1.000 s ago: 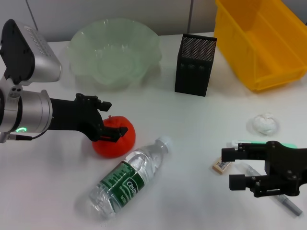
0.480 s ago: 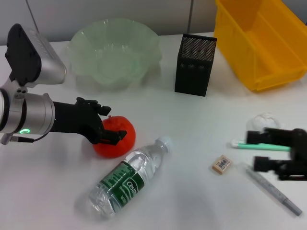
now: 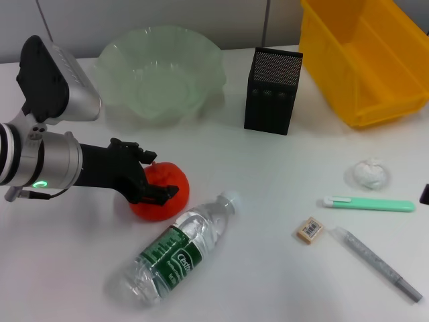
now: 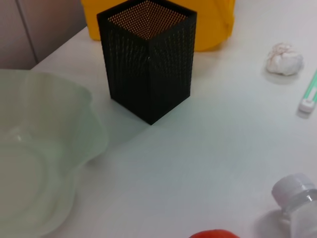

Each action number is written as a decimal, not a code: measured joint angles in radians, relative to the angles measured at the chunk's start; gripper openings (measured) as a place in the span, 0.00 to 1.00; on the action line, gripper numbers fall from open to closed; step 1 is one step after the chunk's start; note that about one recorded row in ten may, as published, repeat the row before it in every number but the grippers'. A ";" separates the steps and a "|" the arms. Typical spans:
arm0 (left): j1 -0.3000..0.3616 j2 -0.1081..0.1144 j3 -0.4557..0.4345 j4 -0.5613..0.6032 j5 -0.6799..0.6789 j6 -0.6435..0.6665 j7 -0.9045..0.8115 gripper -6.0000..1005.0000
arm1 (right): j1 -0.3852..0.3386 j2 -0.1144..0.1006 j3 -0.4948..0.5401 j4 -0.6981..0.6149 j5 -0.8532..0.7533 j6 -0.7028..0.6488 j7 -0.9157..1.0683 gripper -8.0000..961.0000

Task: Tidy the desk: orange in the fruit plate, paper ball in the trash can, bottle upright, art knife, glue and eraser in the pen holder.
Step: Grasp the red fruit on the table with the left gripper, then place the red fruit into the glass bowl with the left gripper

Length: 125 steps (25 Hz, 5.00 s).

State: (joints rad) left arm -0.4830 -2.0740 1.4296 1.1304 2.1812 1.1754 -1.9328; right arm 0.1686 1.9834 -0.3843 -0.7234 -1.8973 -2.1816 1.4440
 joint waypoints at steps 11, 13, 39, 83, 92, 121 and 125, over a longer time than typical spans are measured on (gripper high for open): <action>0.006 0.000 0.000 -0.006 0.003 -0.007 -0.002 0.80 | -0.009 0.003 0.056 0.071 0.046 0.000 -0.038 0.76; 0.007 0.000 0.000 -0.009 0.003 -0.008 -0.002 0.80 | -0.011 0.003 0.053 0.073 0.056 0.000 -0.039 0.76; -0.009 -0.001 0.034 -0.046 0.003 -0.034 -0.027 0.48 | 0.004 0.017 0.033 0.076 0.049 0.002 -0.041 0.07; -0.077 -0.004 0.085 0.106 0.004 -0.503 -0.154 0.07 | -0.020 0.040 0.033 0.076 0.044 -0.001 -0.041 0.08; -0.144 -0.005 0.149 -0.059 0.006 -0.694 -0.141 0.07 | -0.013 0.035 0.031 0.131 0.042 0.002 -0.079 0.08; -0.152 -0.005 0.202 -0.133 0.020 -0.740 -0.122 0.49 | 0.006 0.022 0.034 0.142 -0.051 0.014 -0.092 0.25; -0.150 -0.005 0.205 -0.128 0.017 -0.772 -0.128 0.64 | 0.000 0.021 0.041 0.142 -0.053 0.014 -0.091 0.30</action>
State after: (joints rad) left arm -0.6325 -2.0785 1.6350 1.0027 2.1986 0.4033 -2.0605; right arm 0.1682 2.0047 -0.3437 -0.5818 -1.9503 -2.1673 1.3529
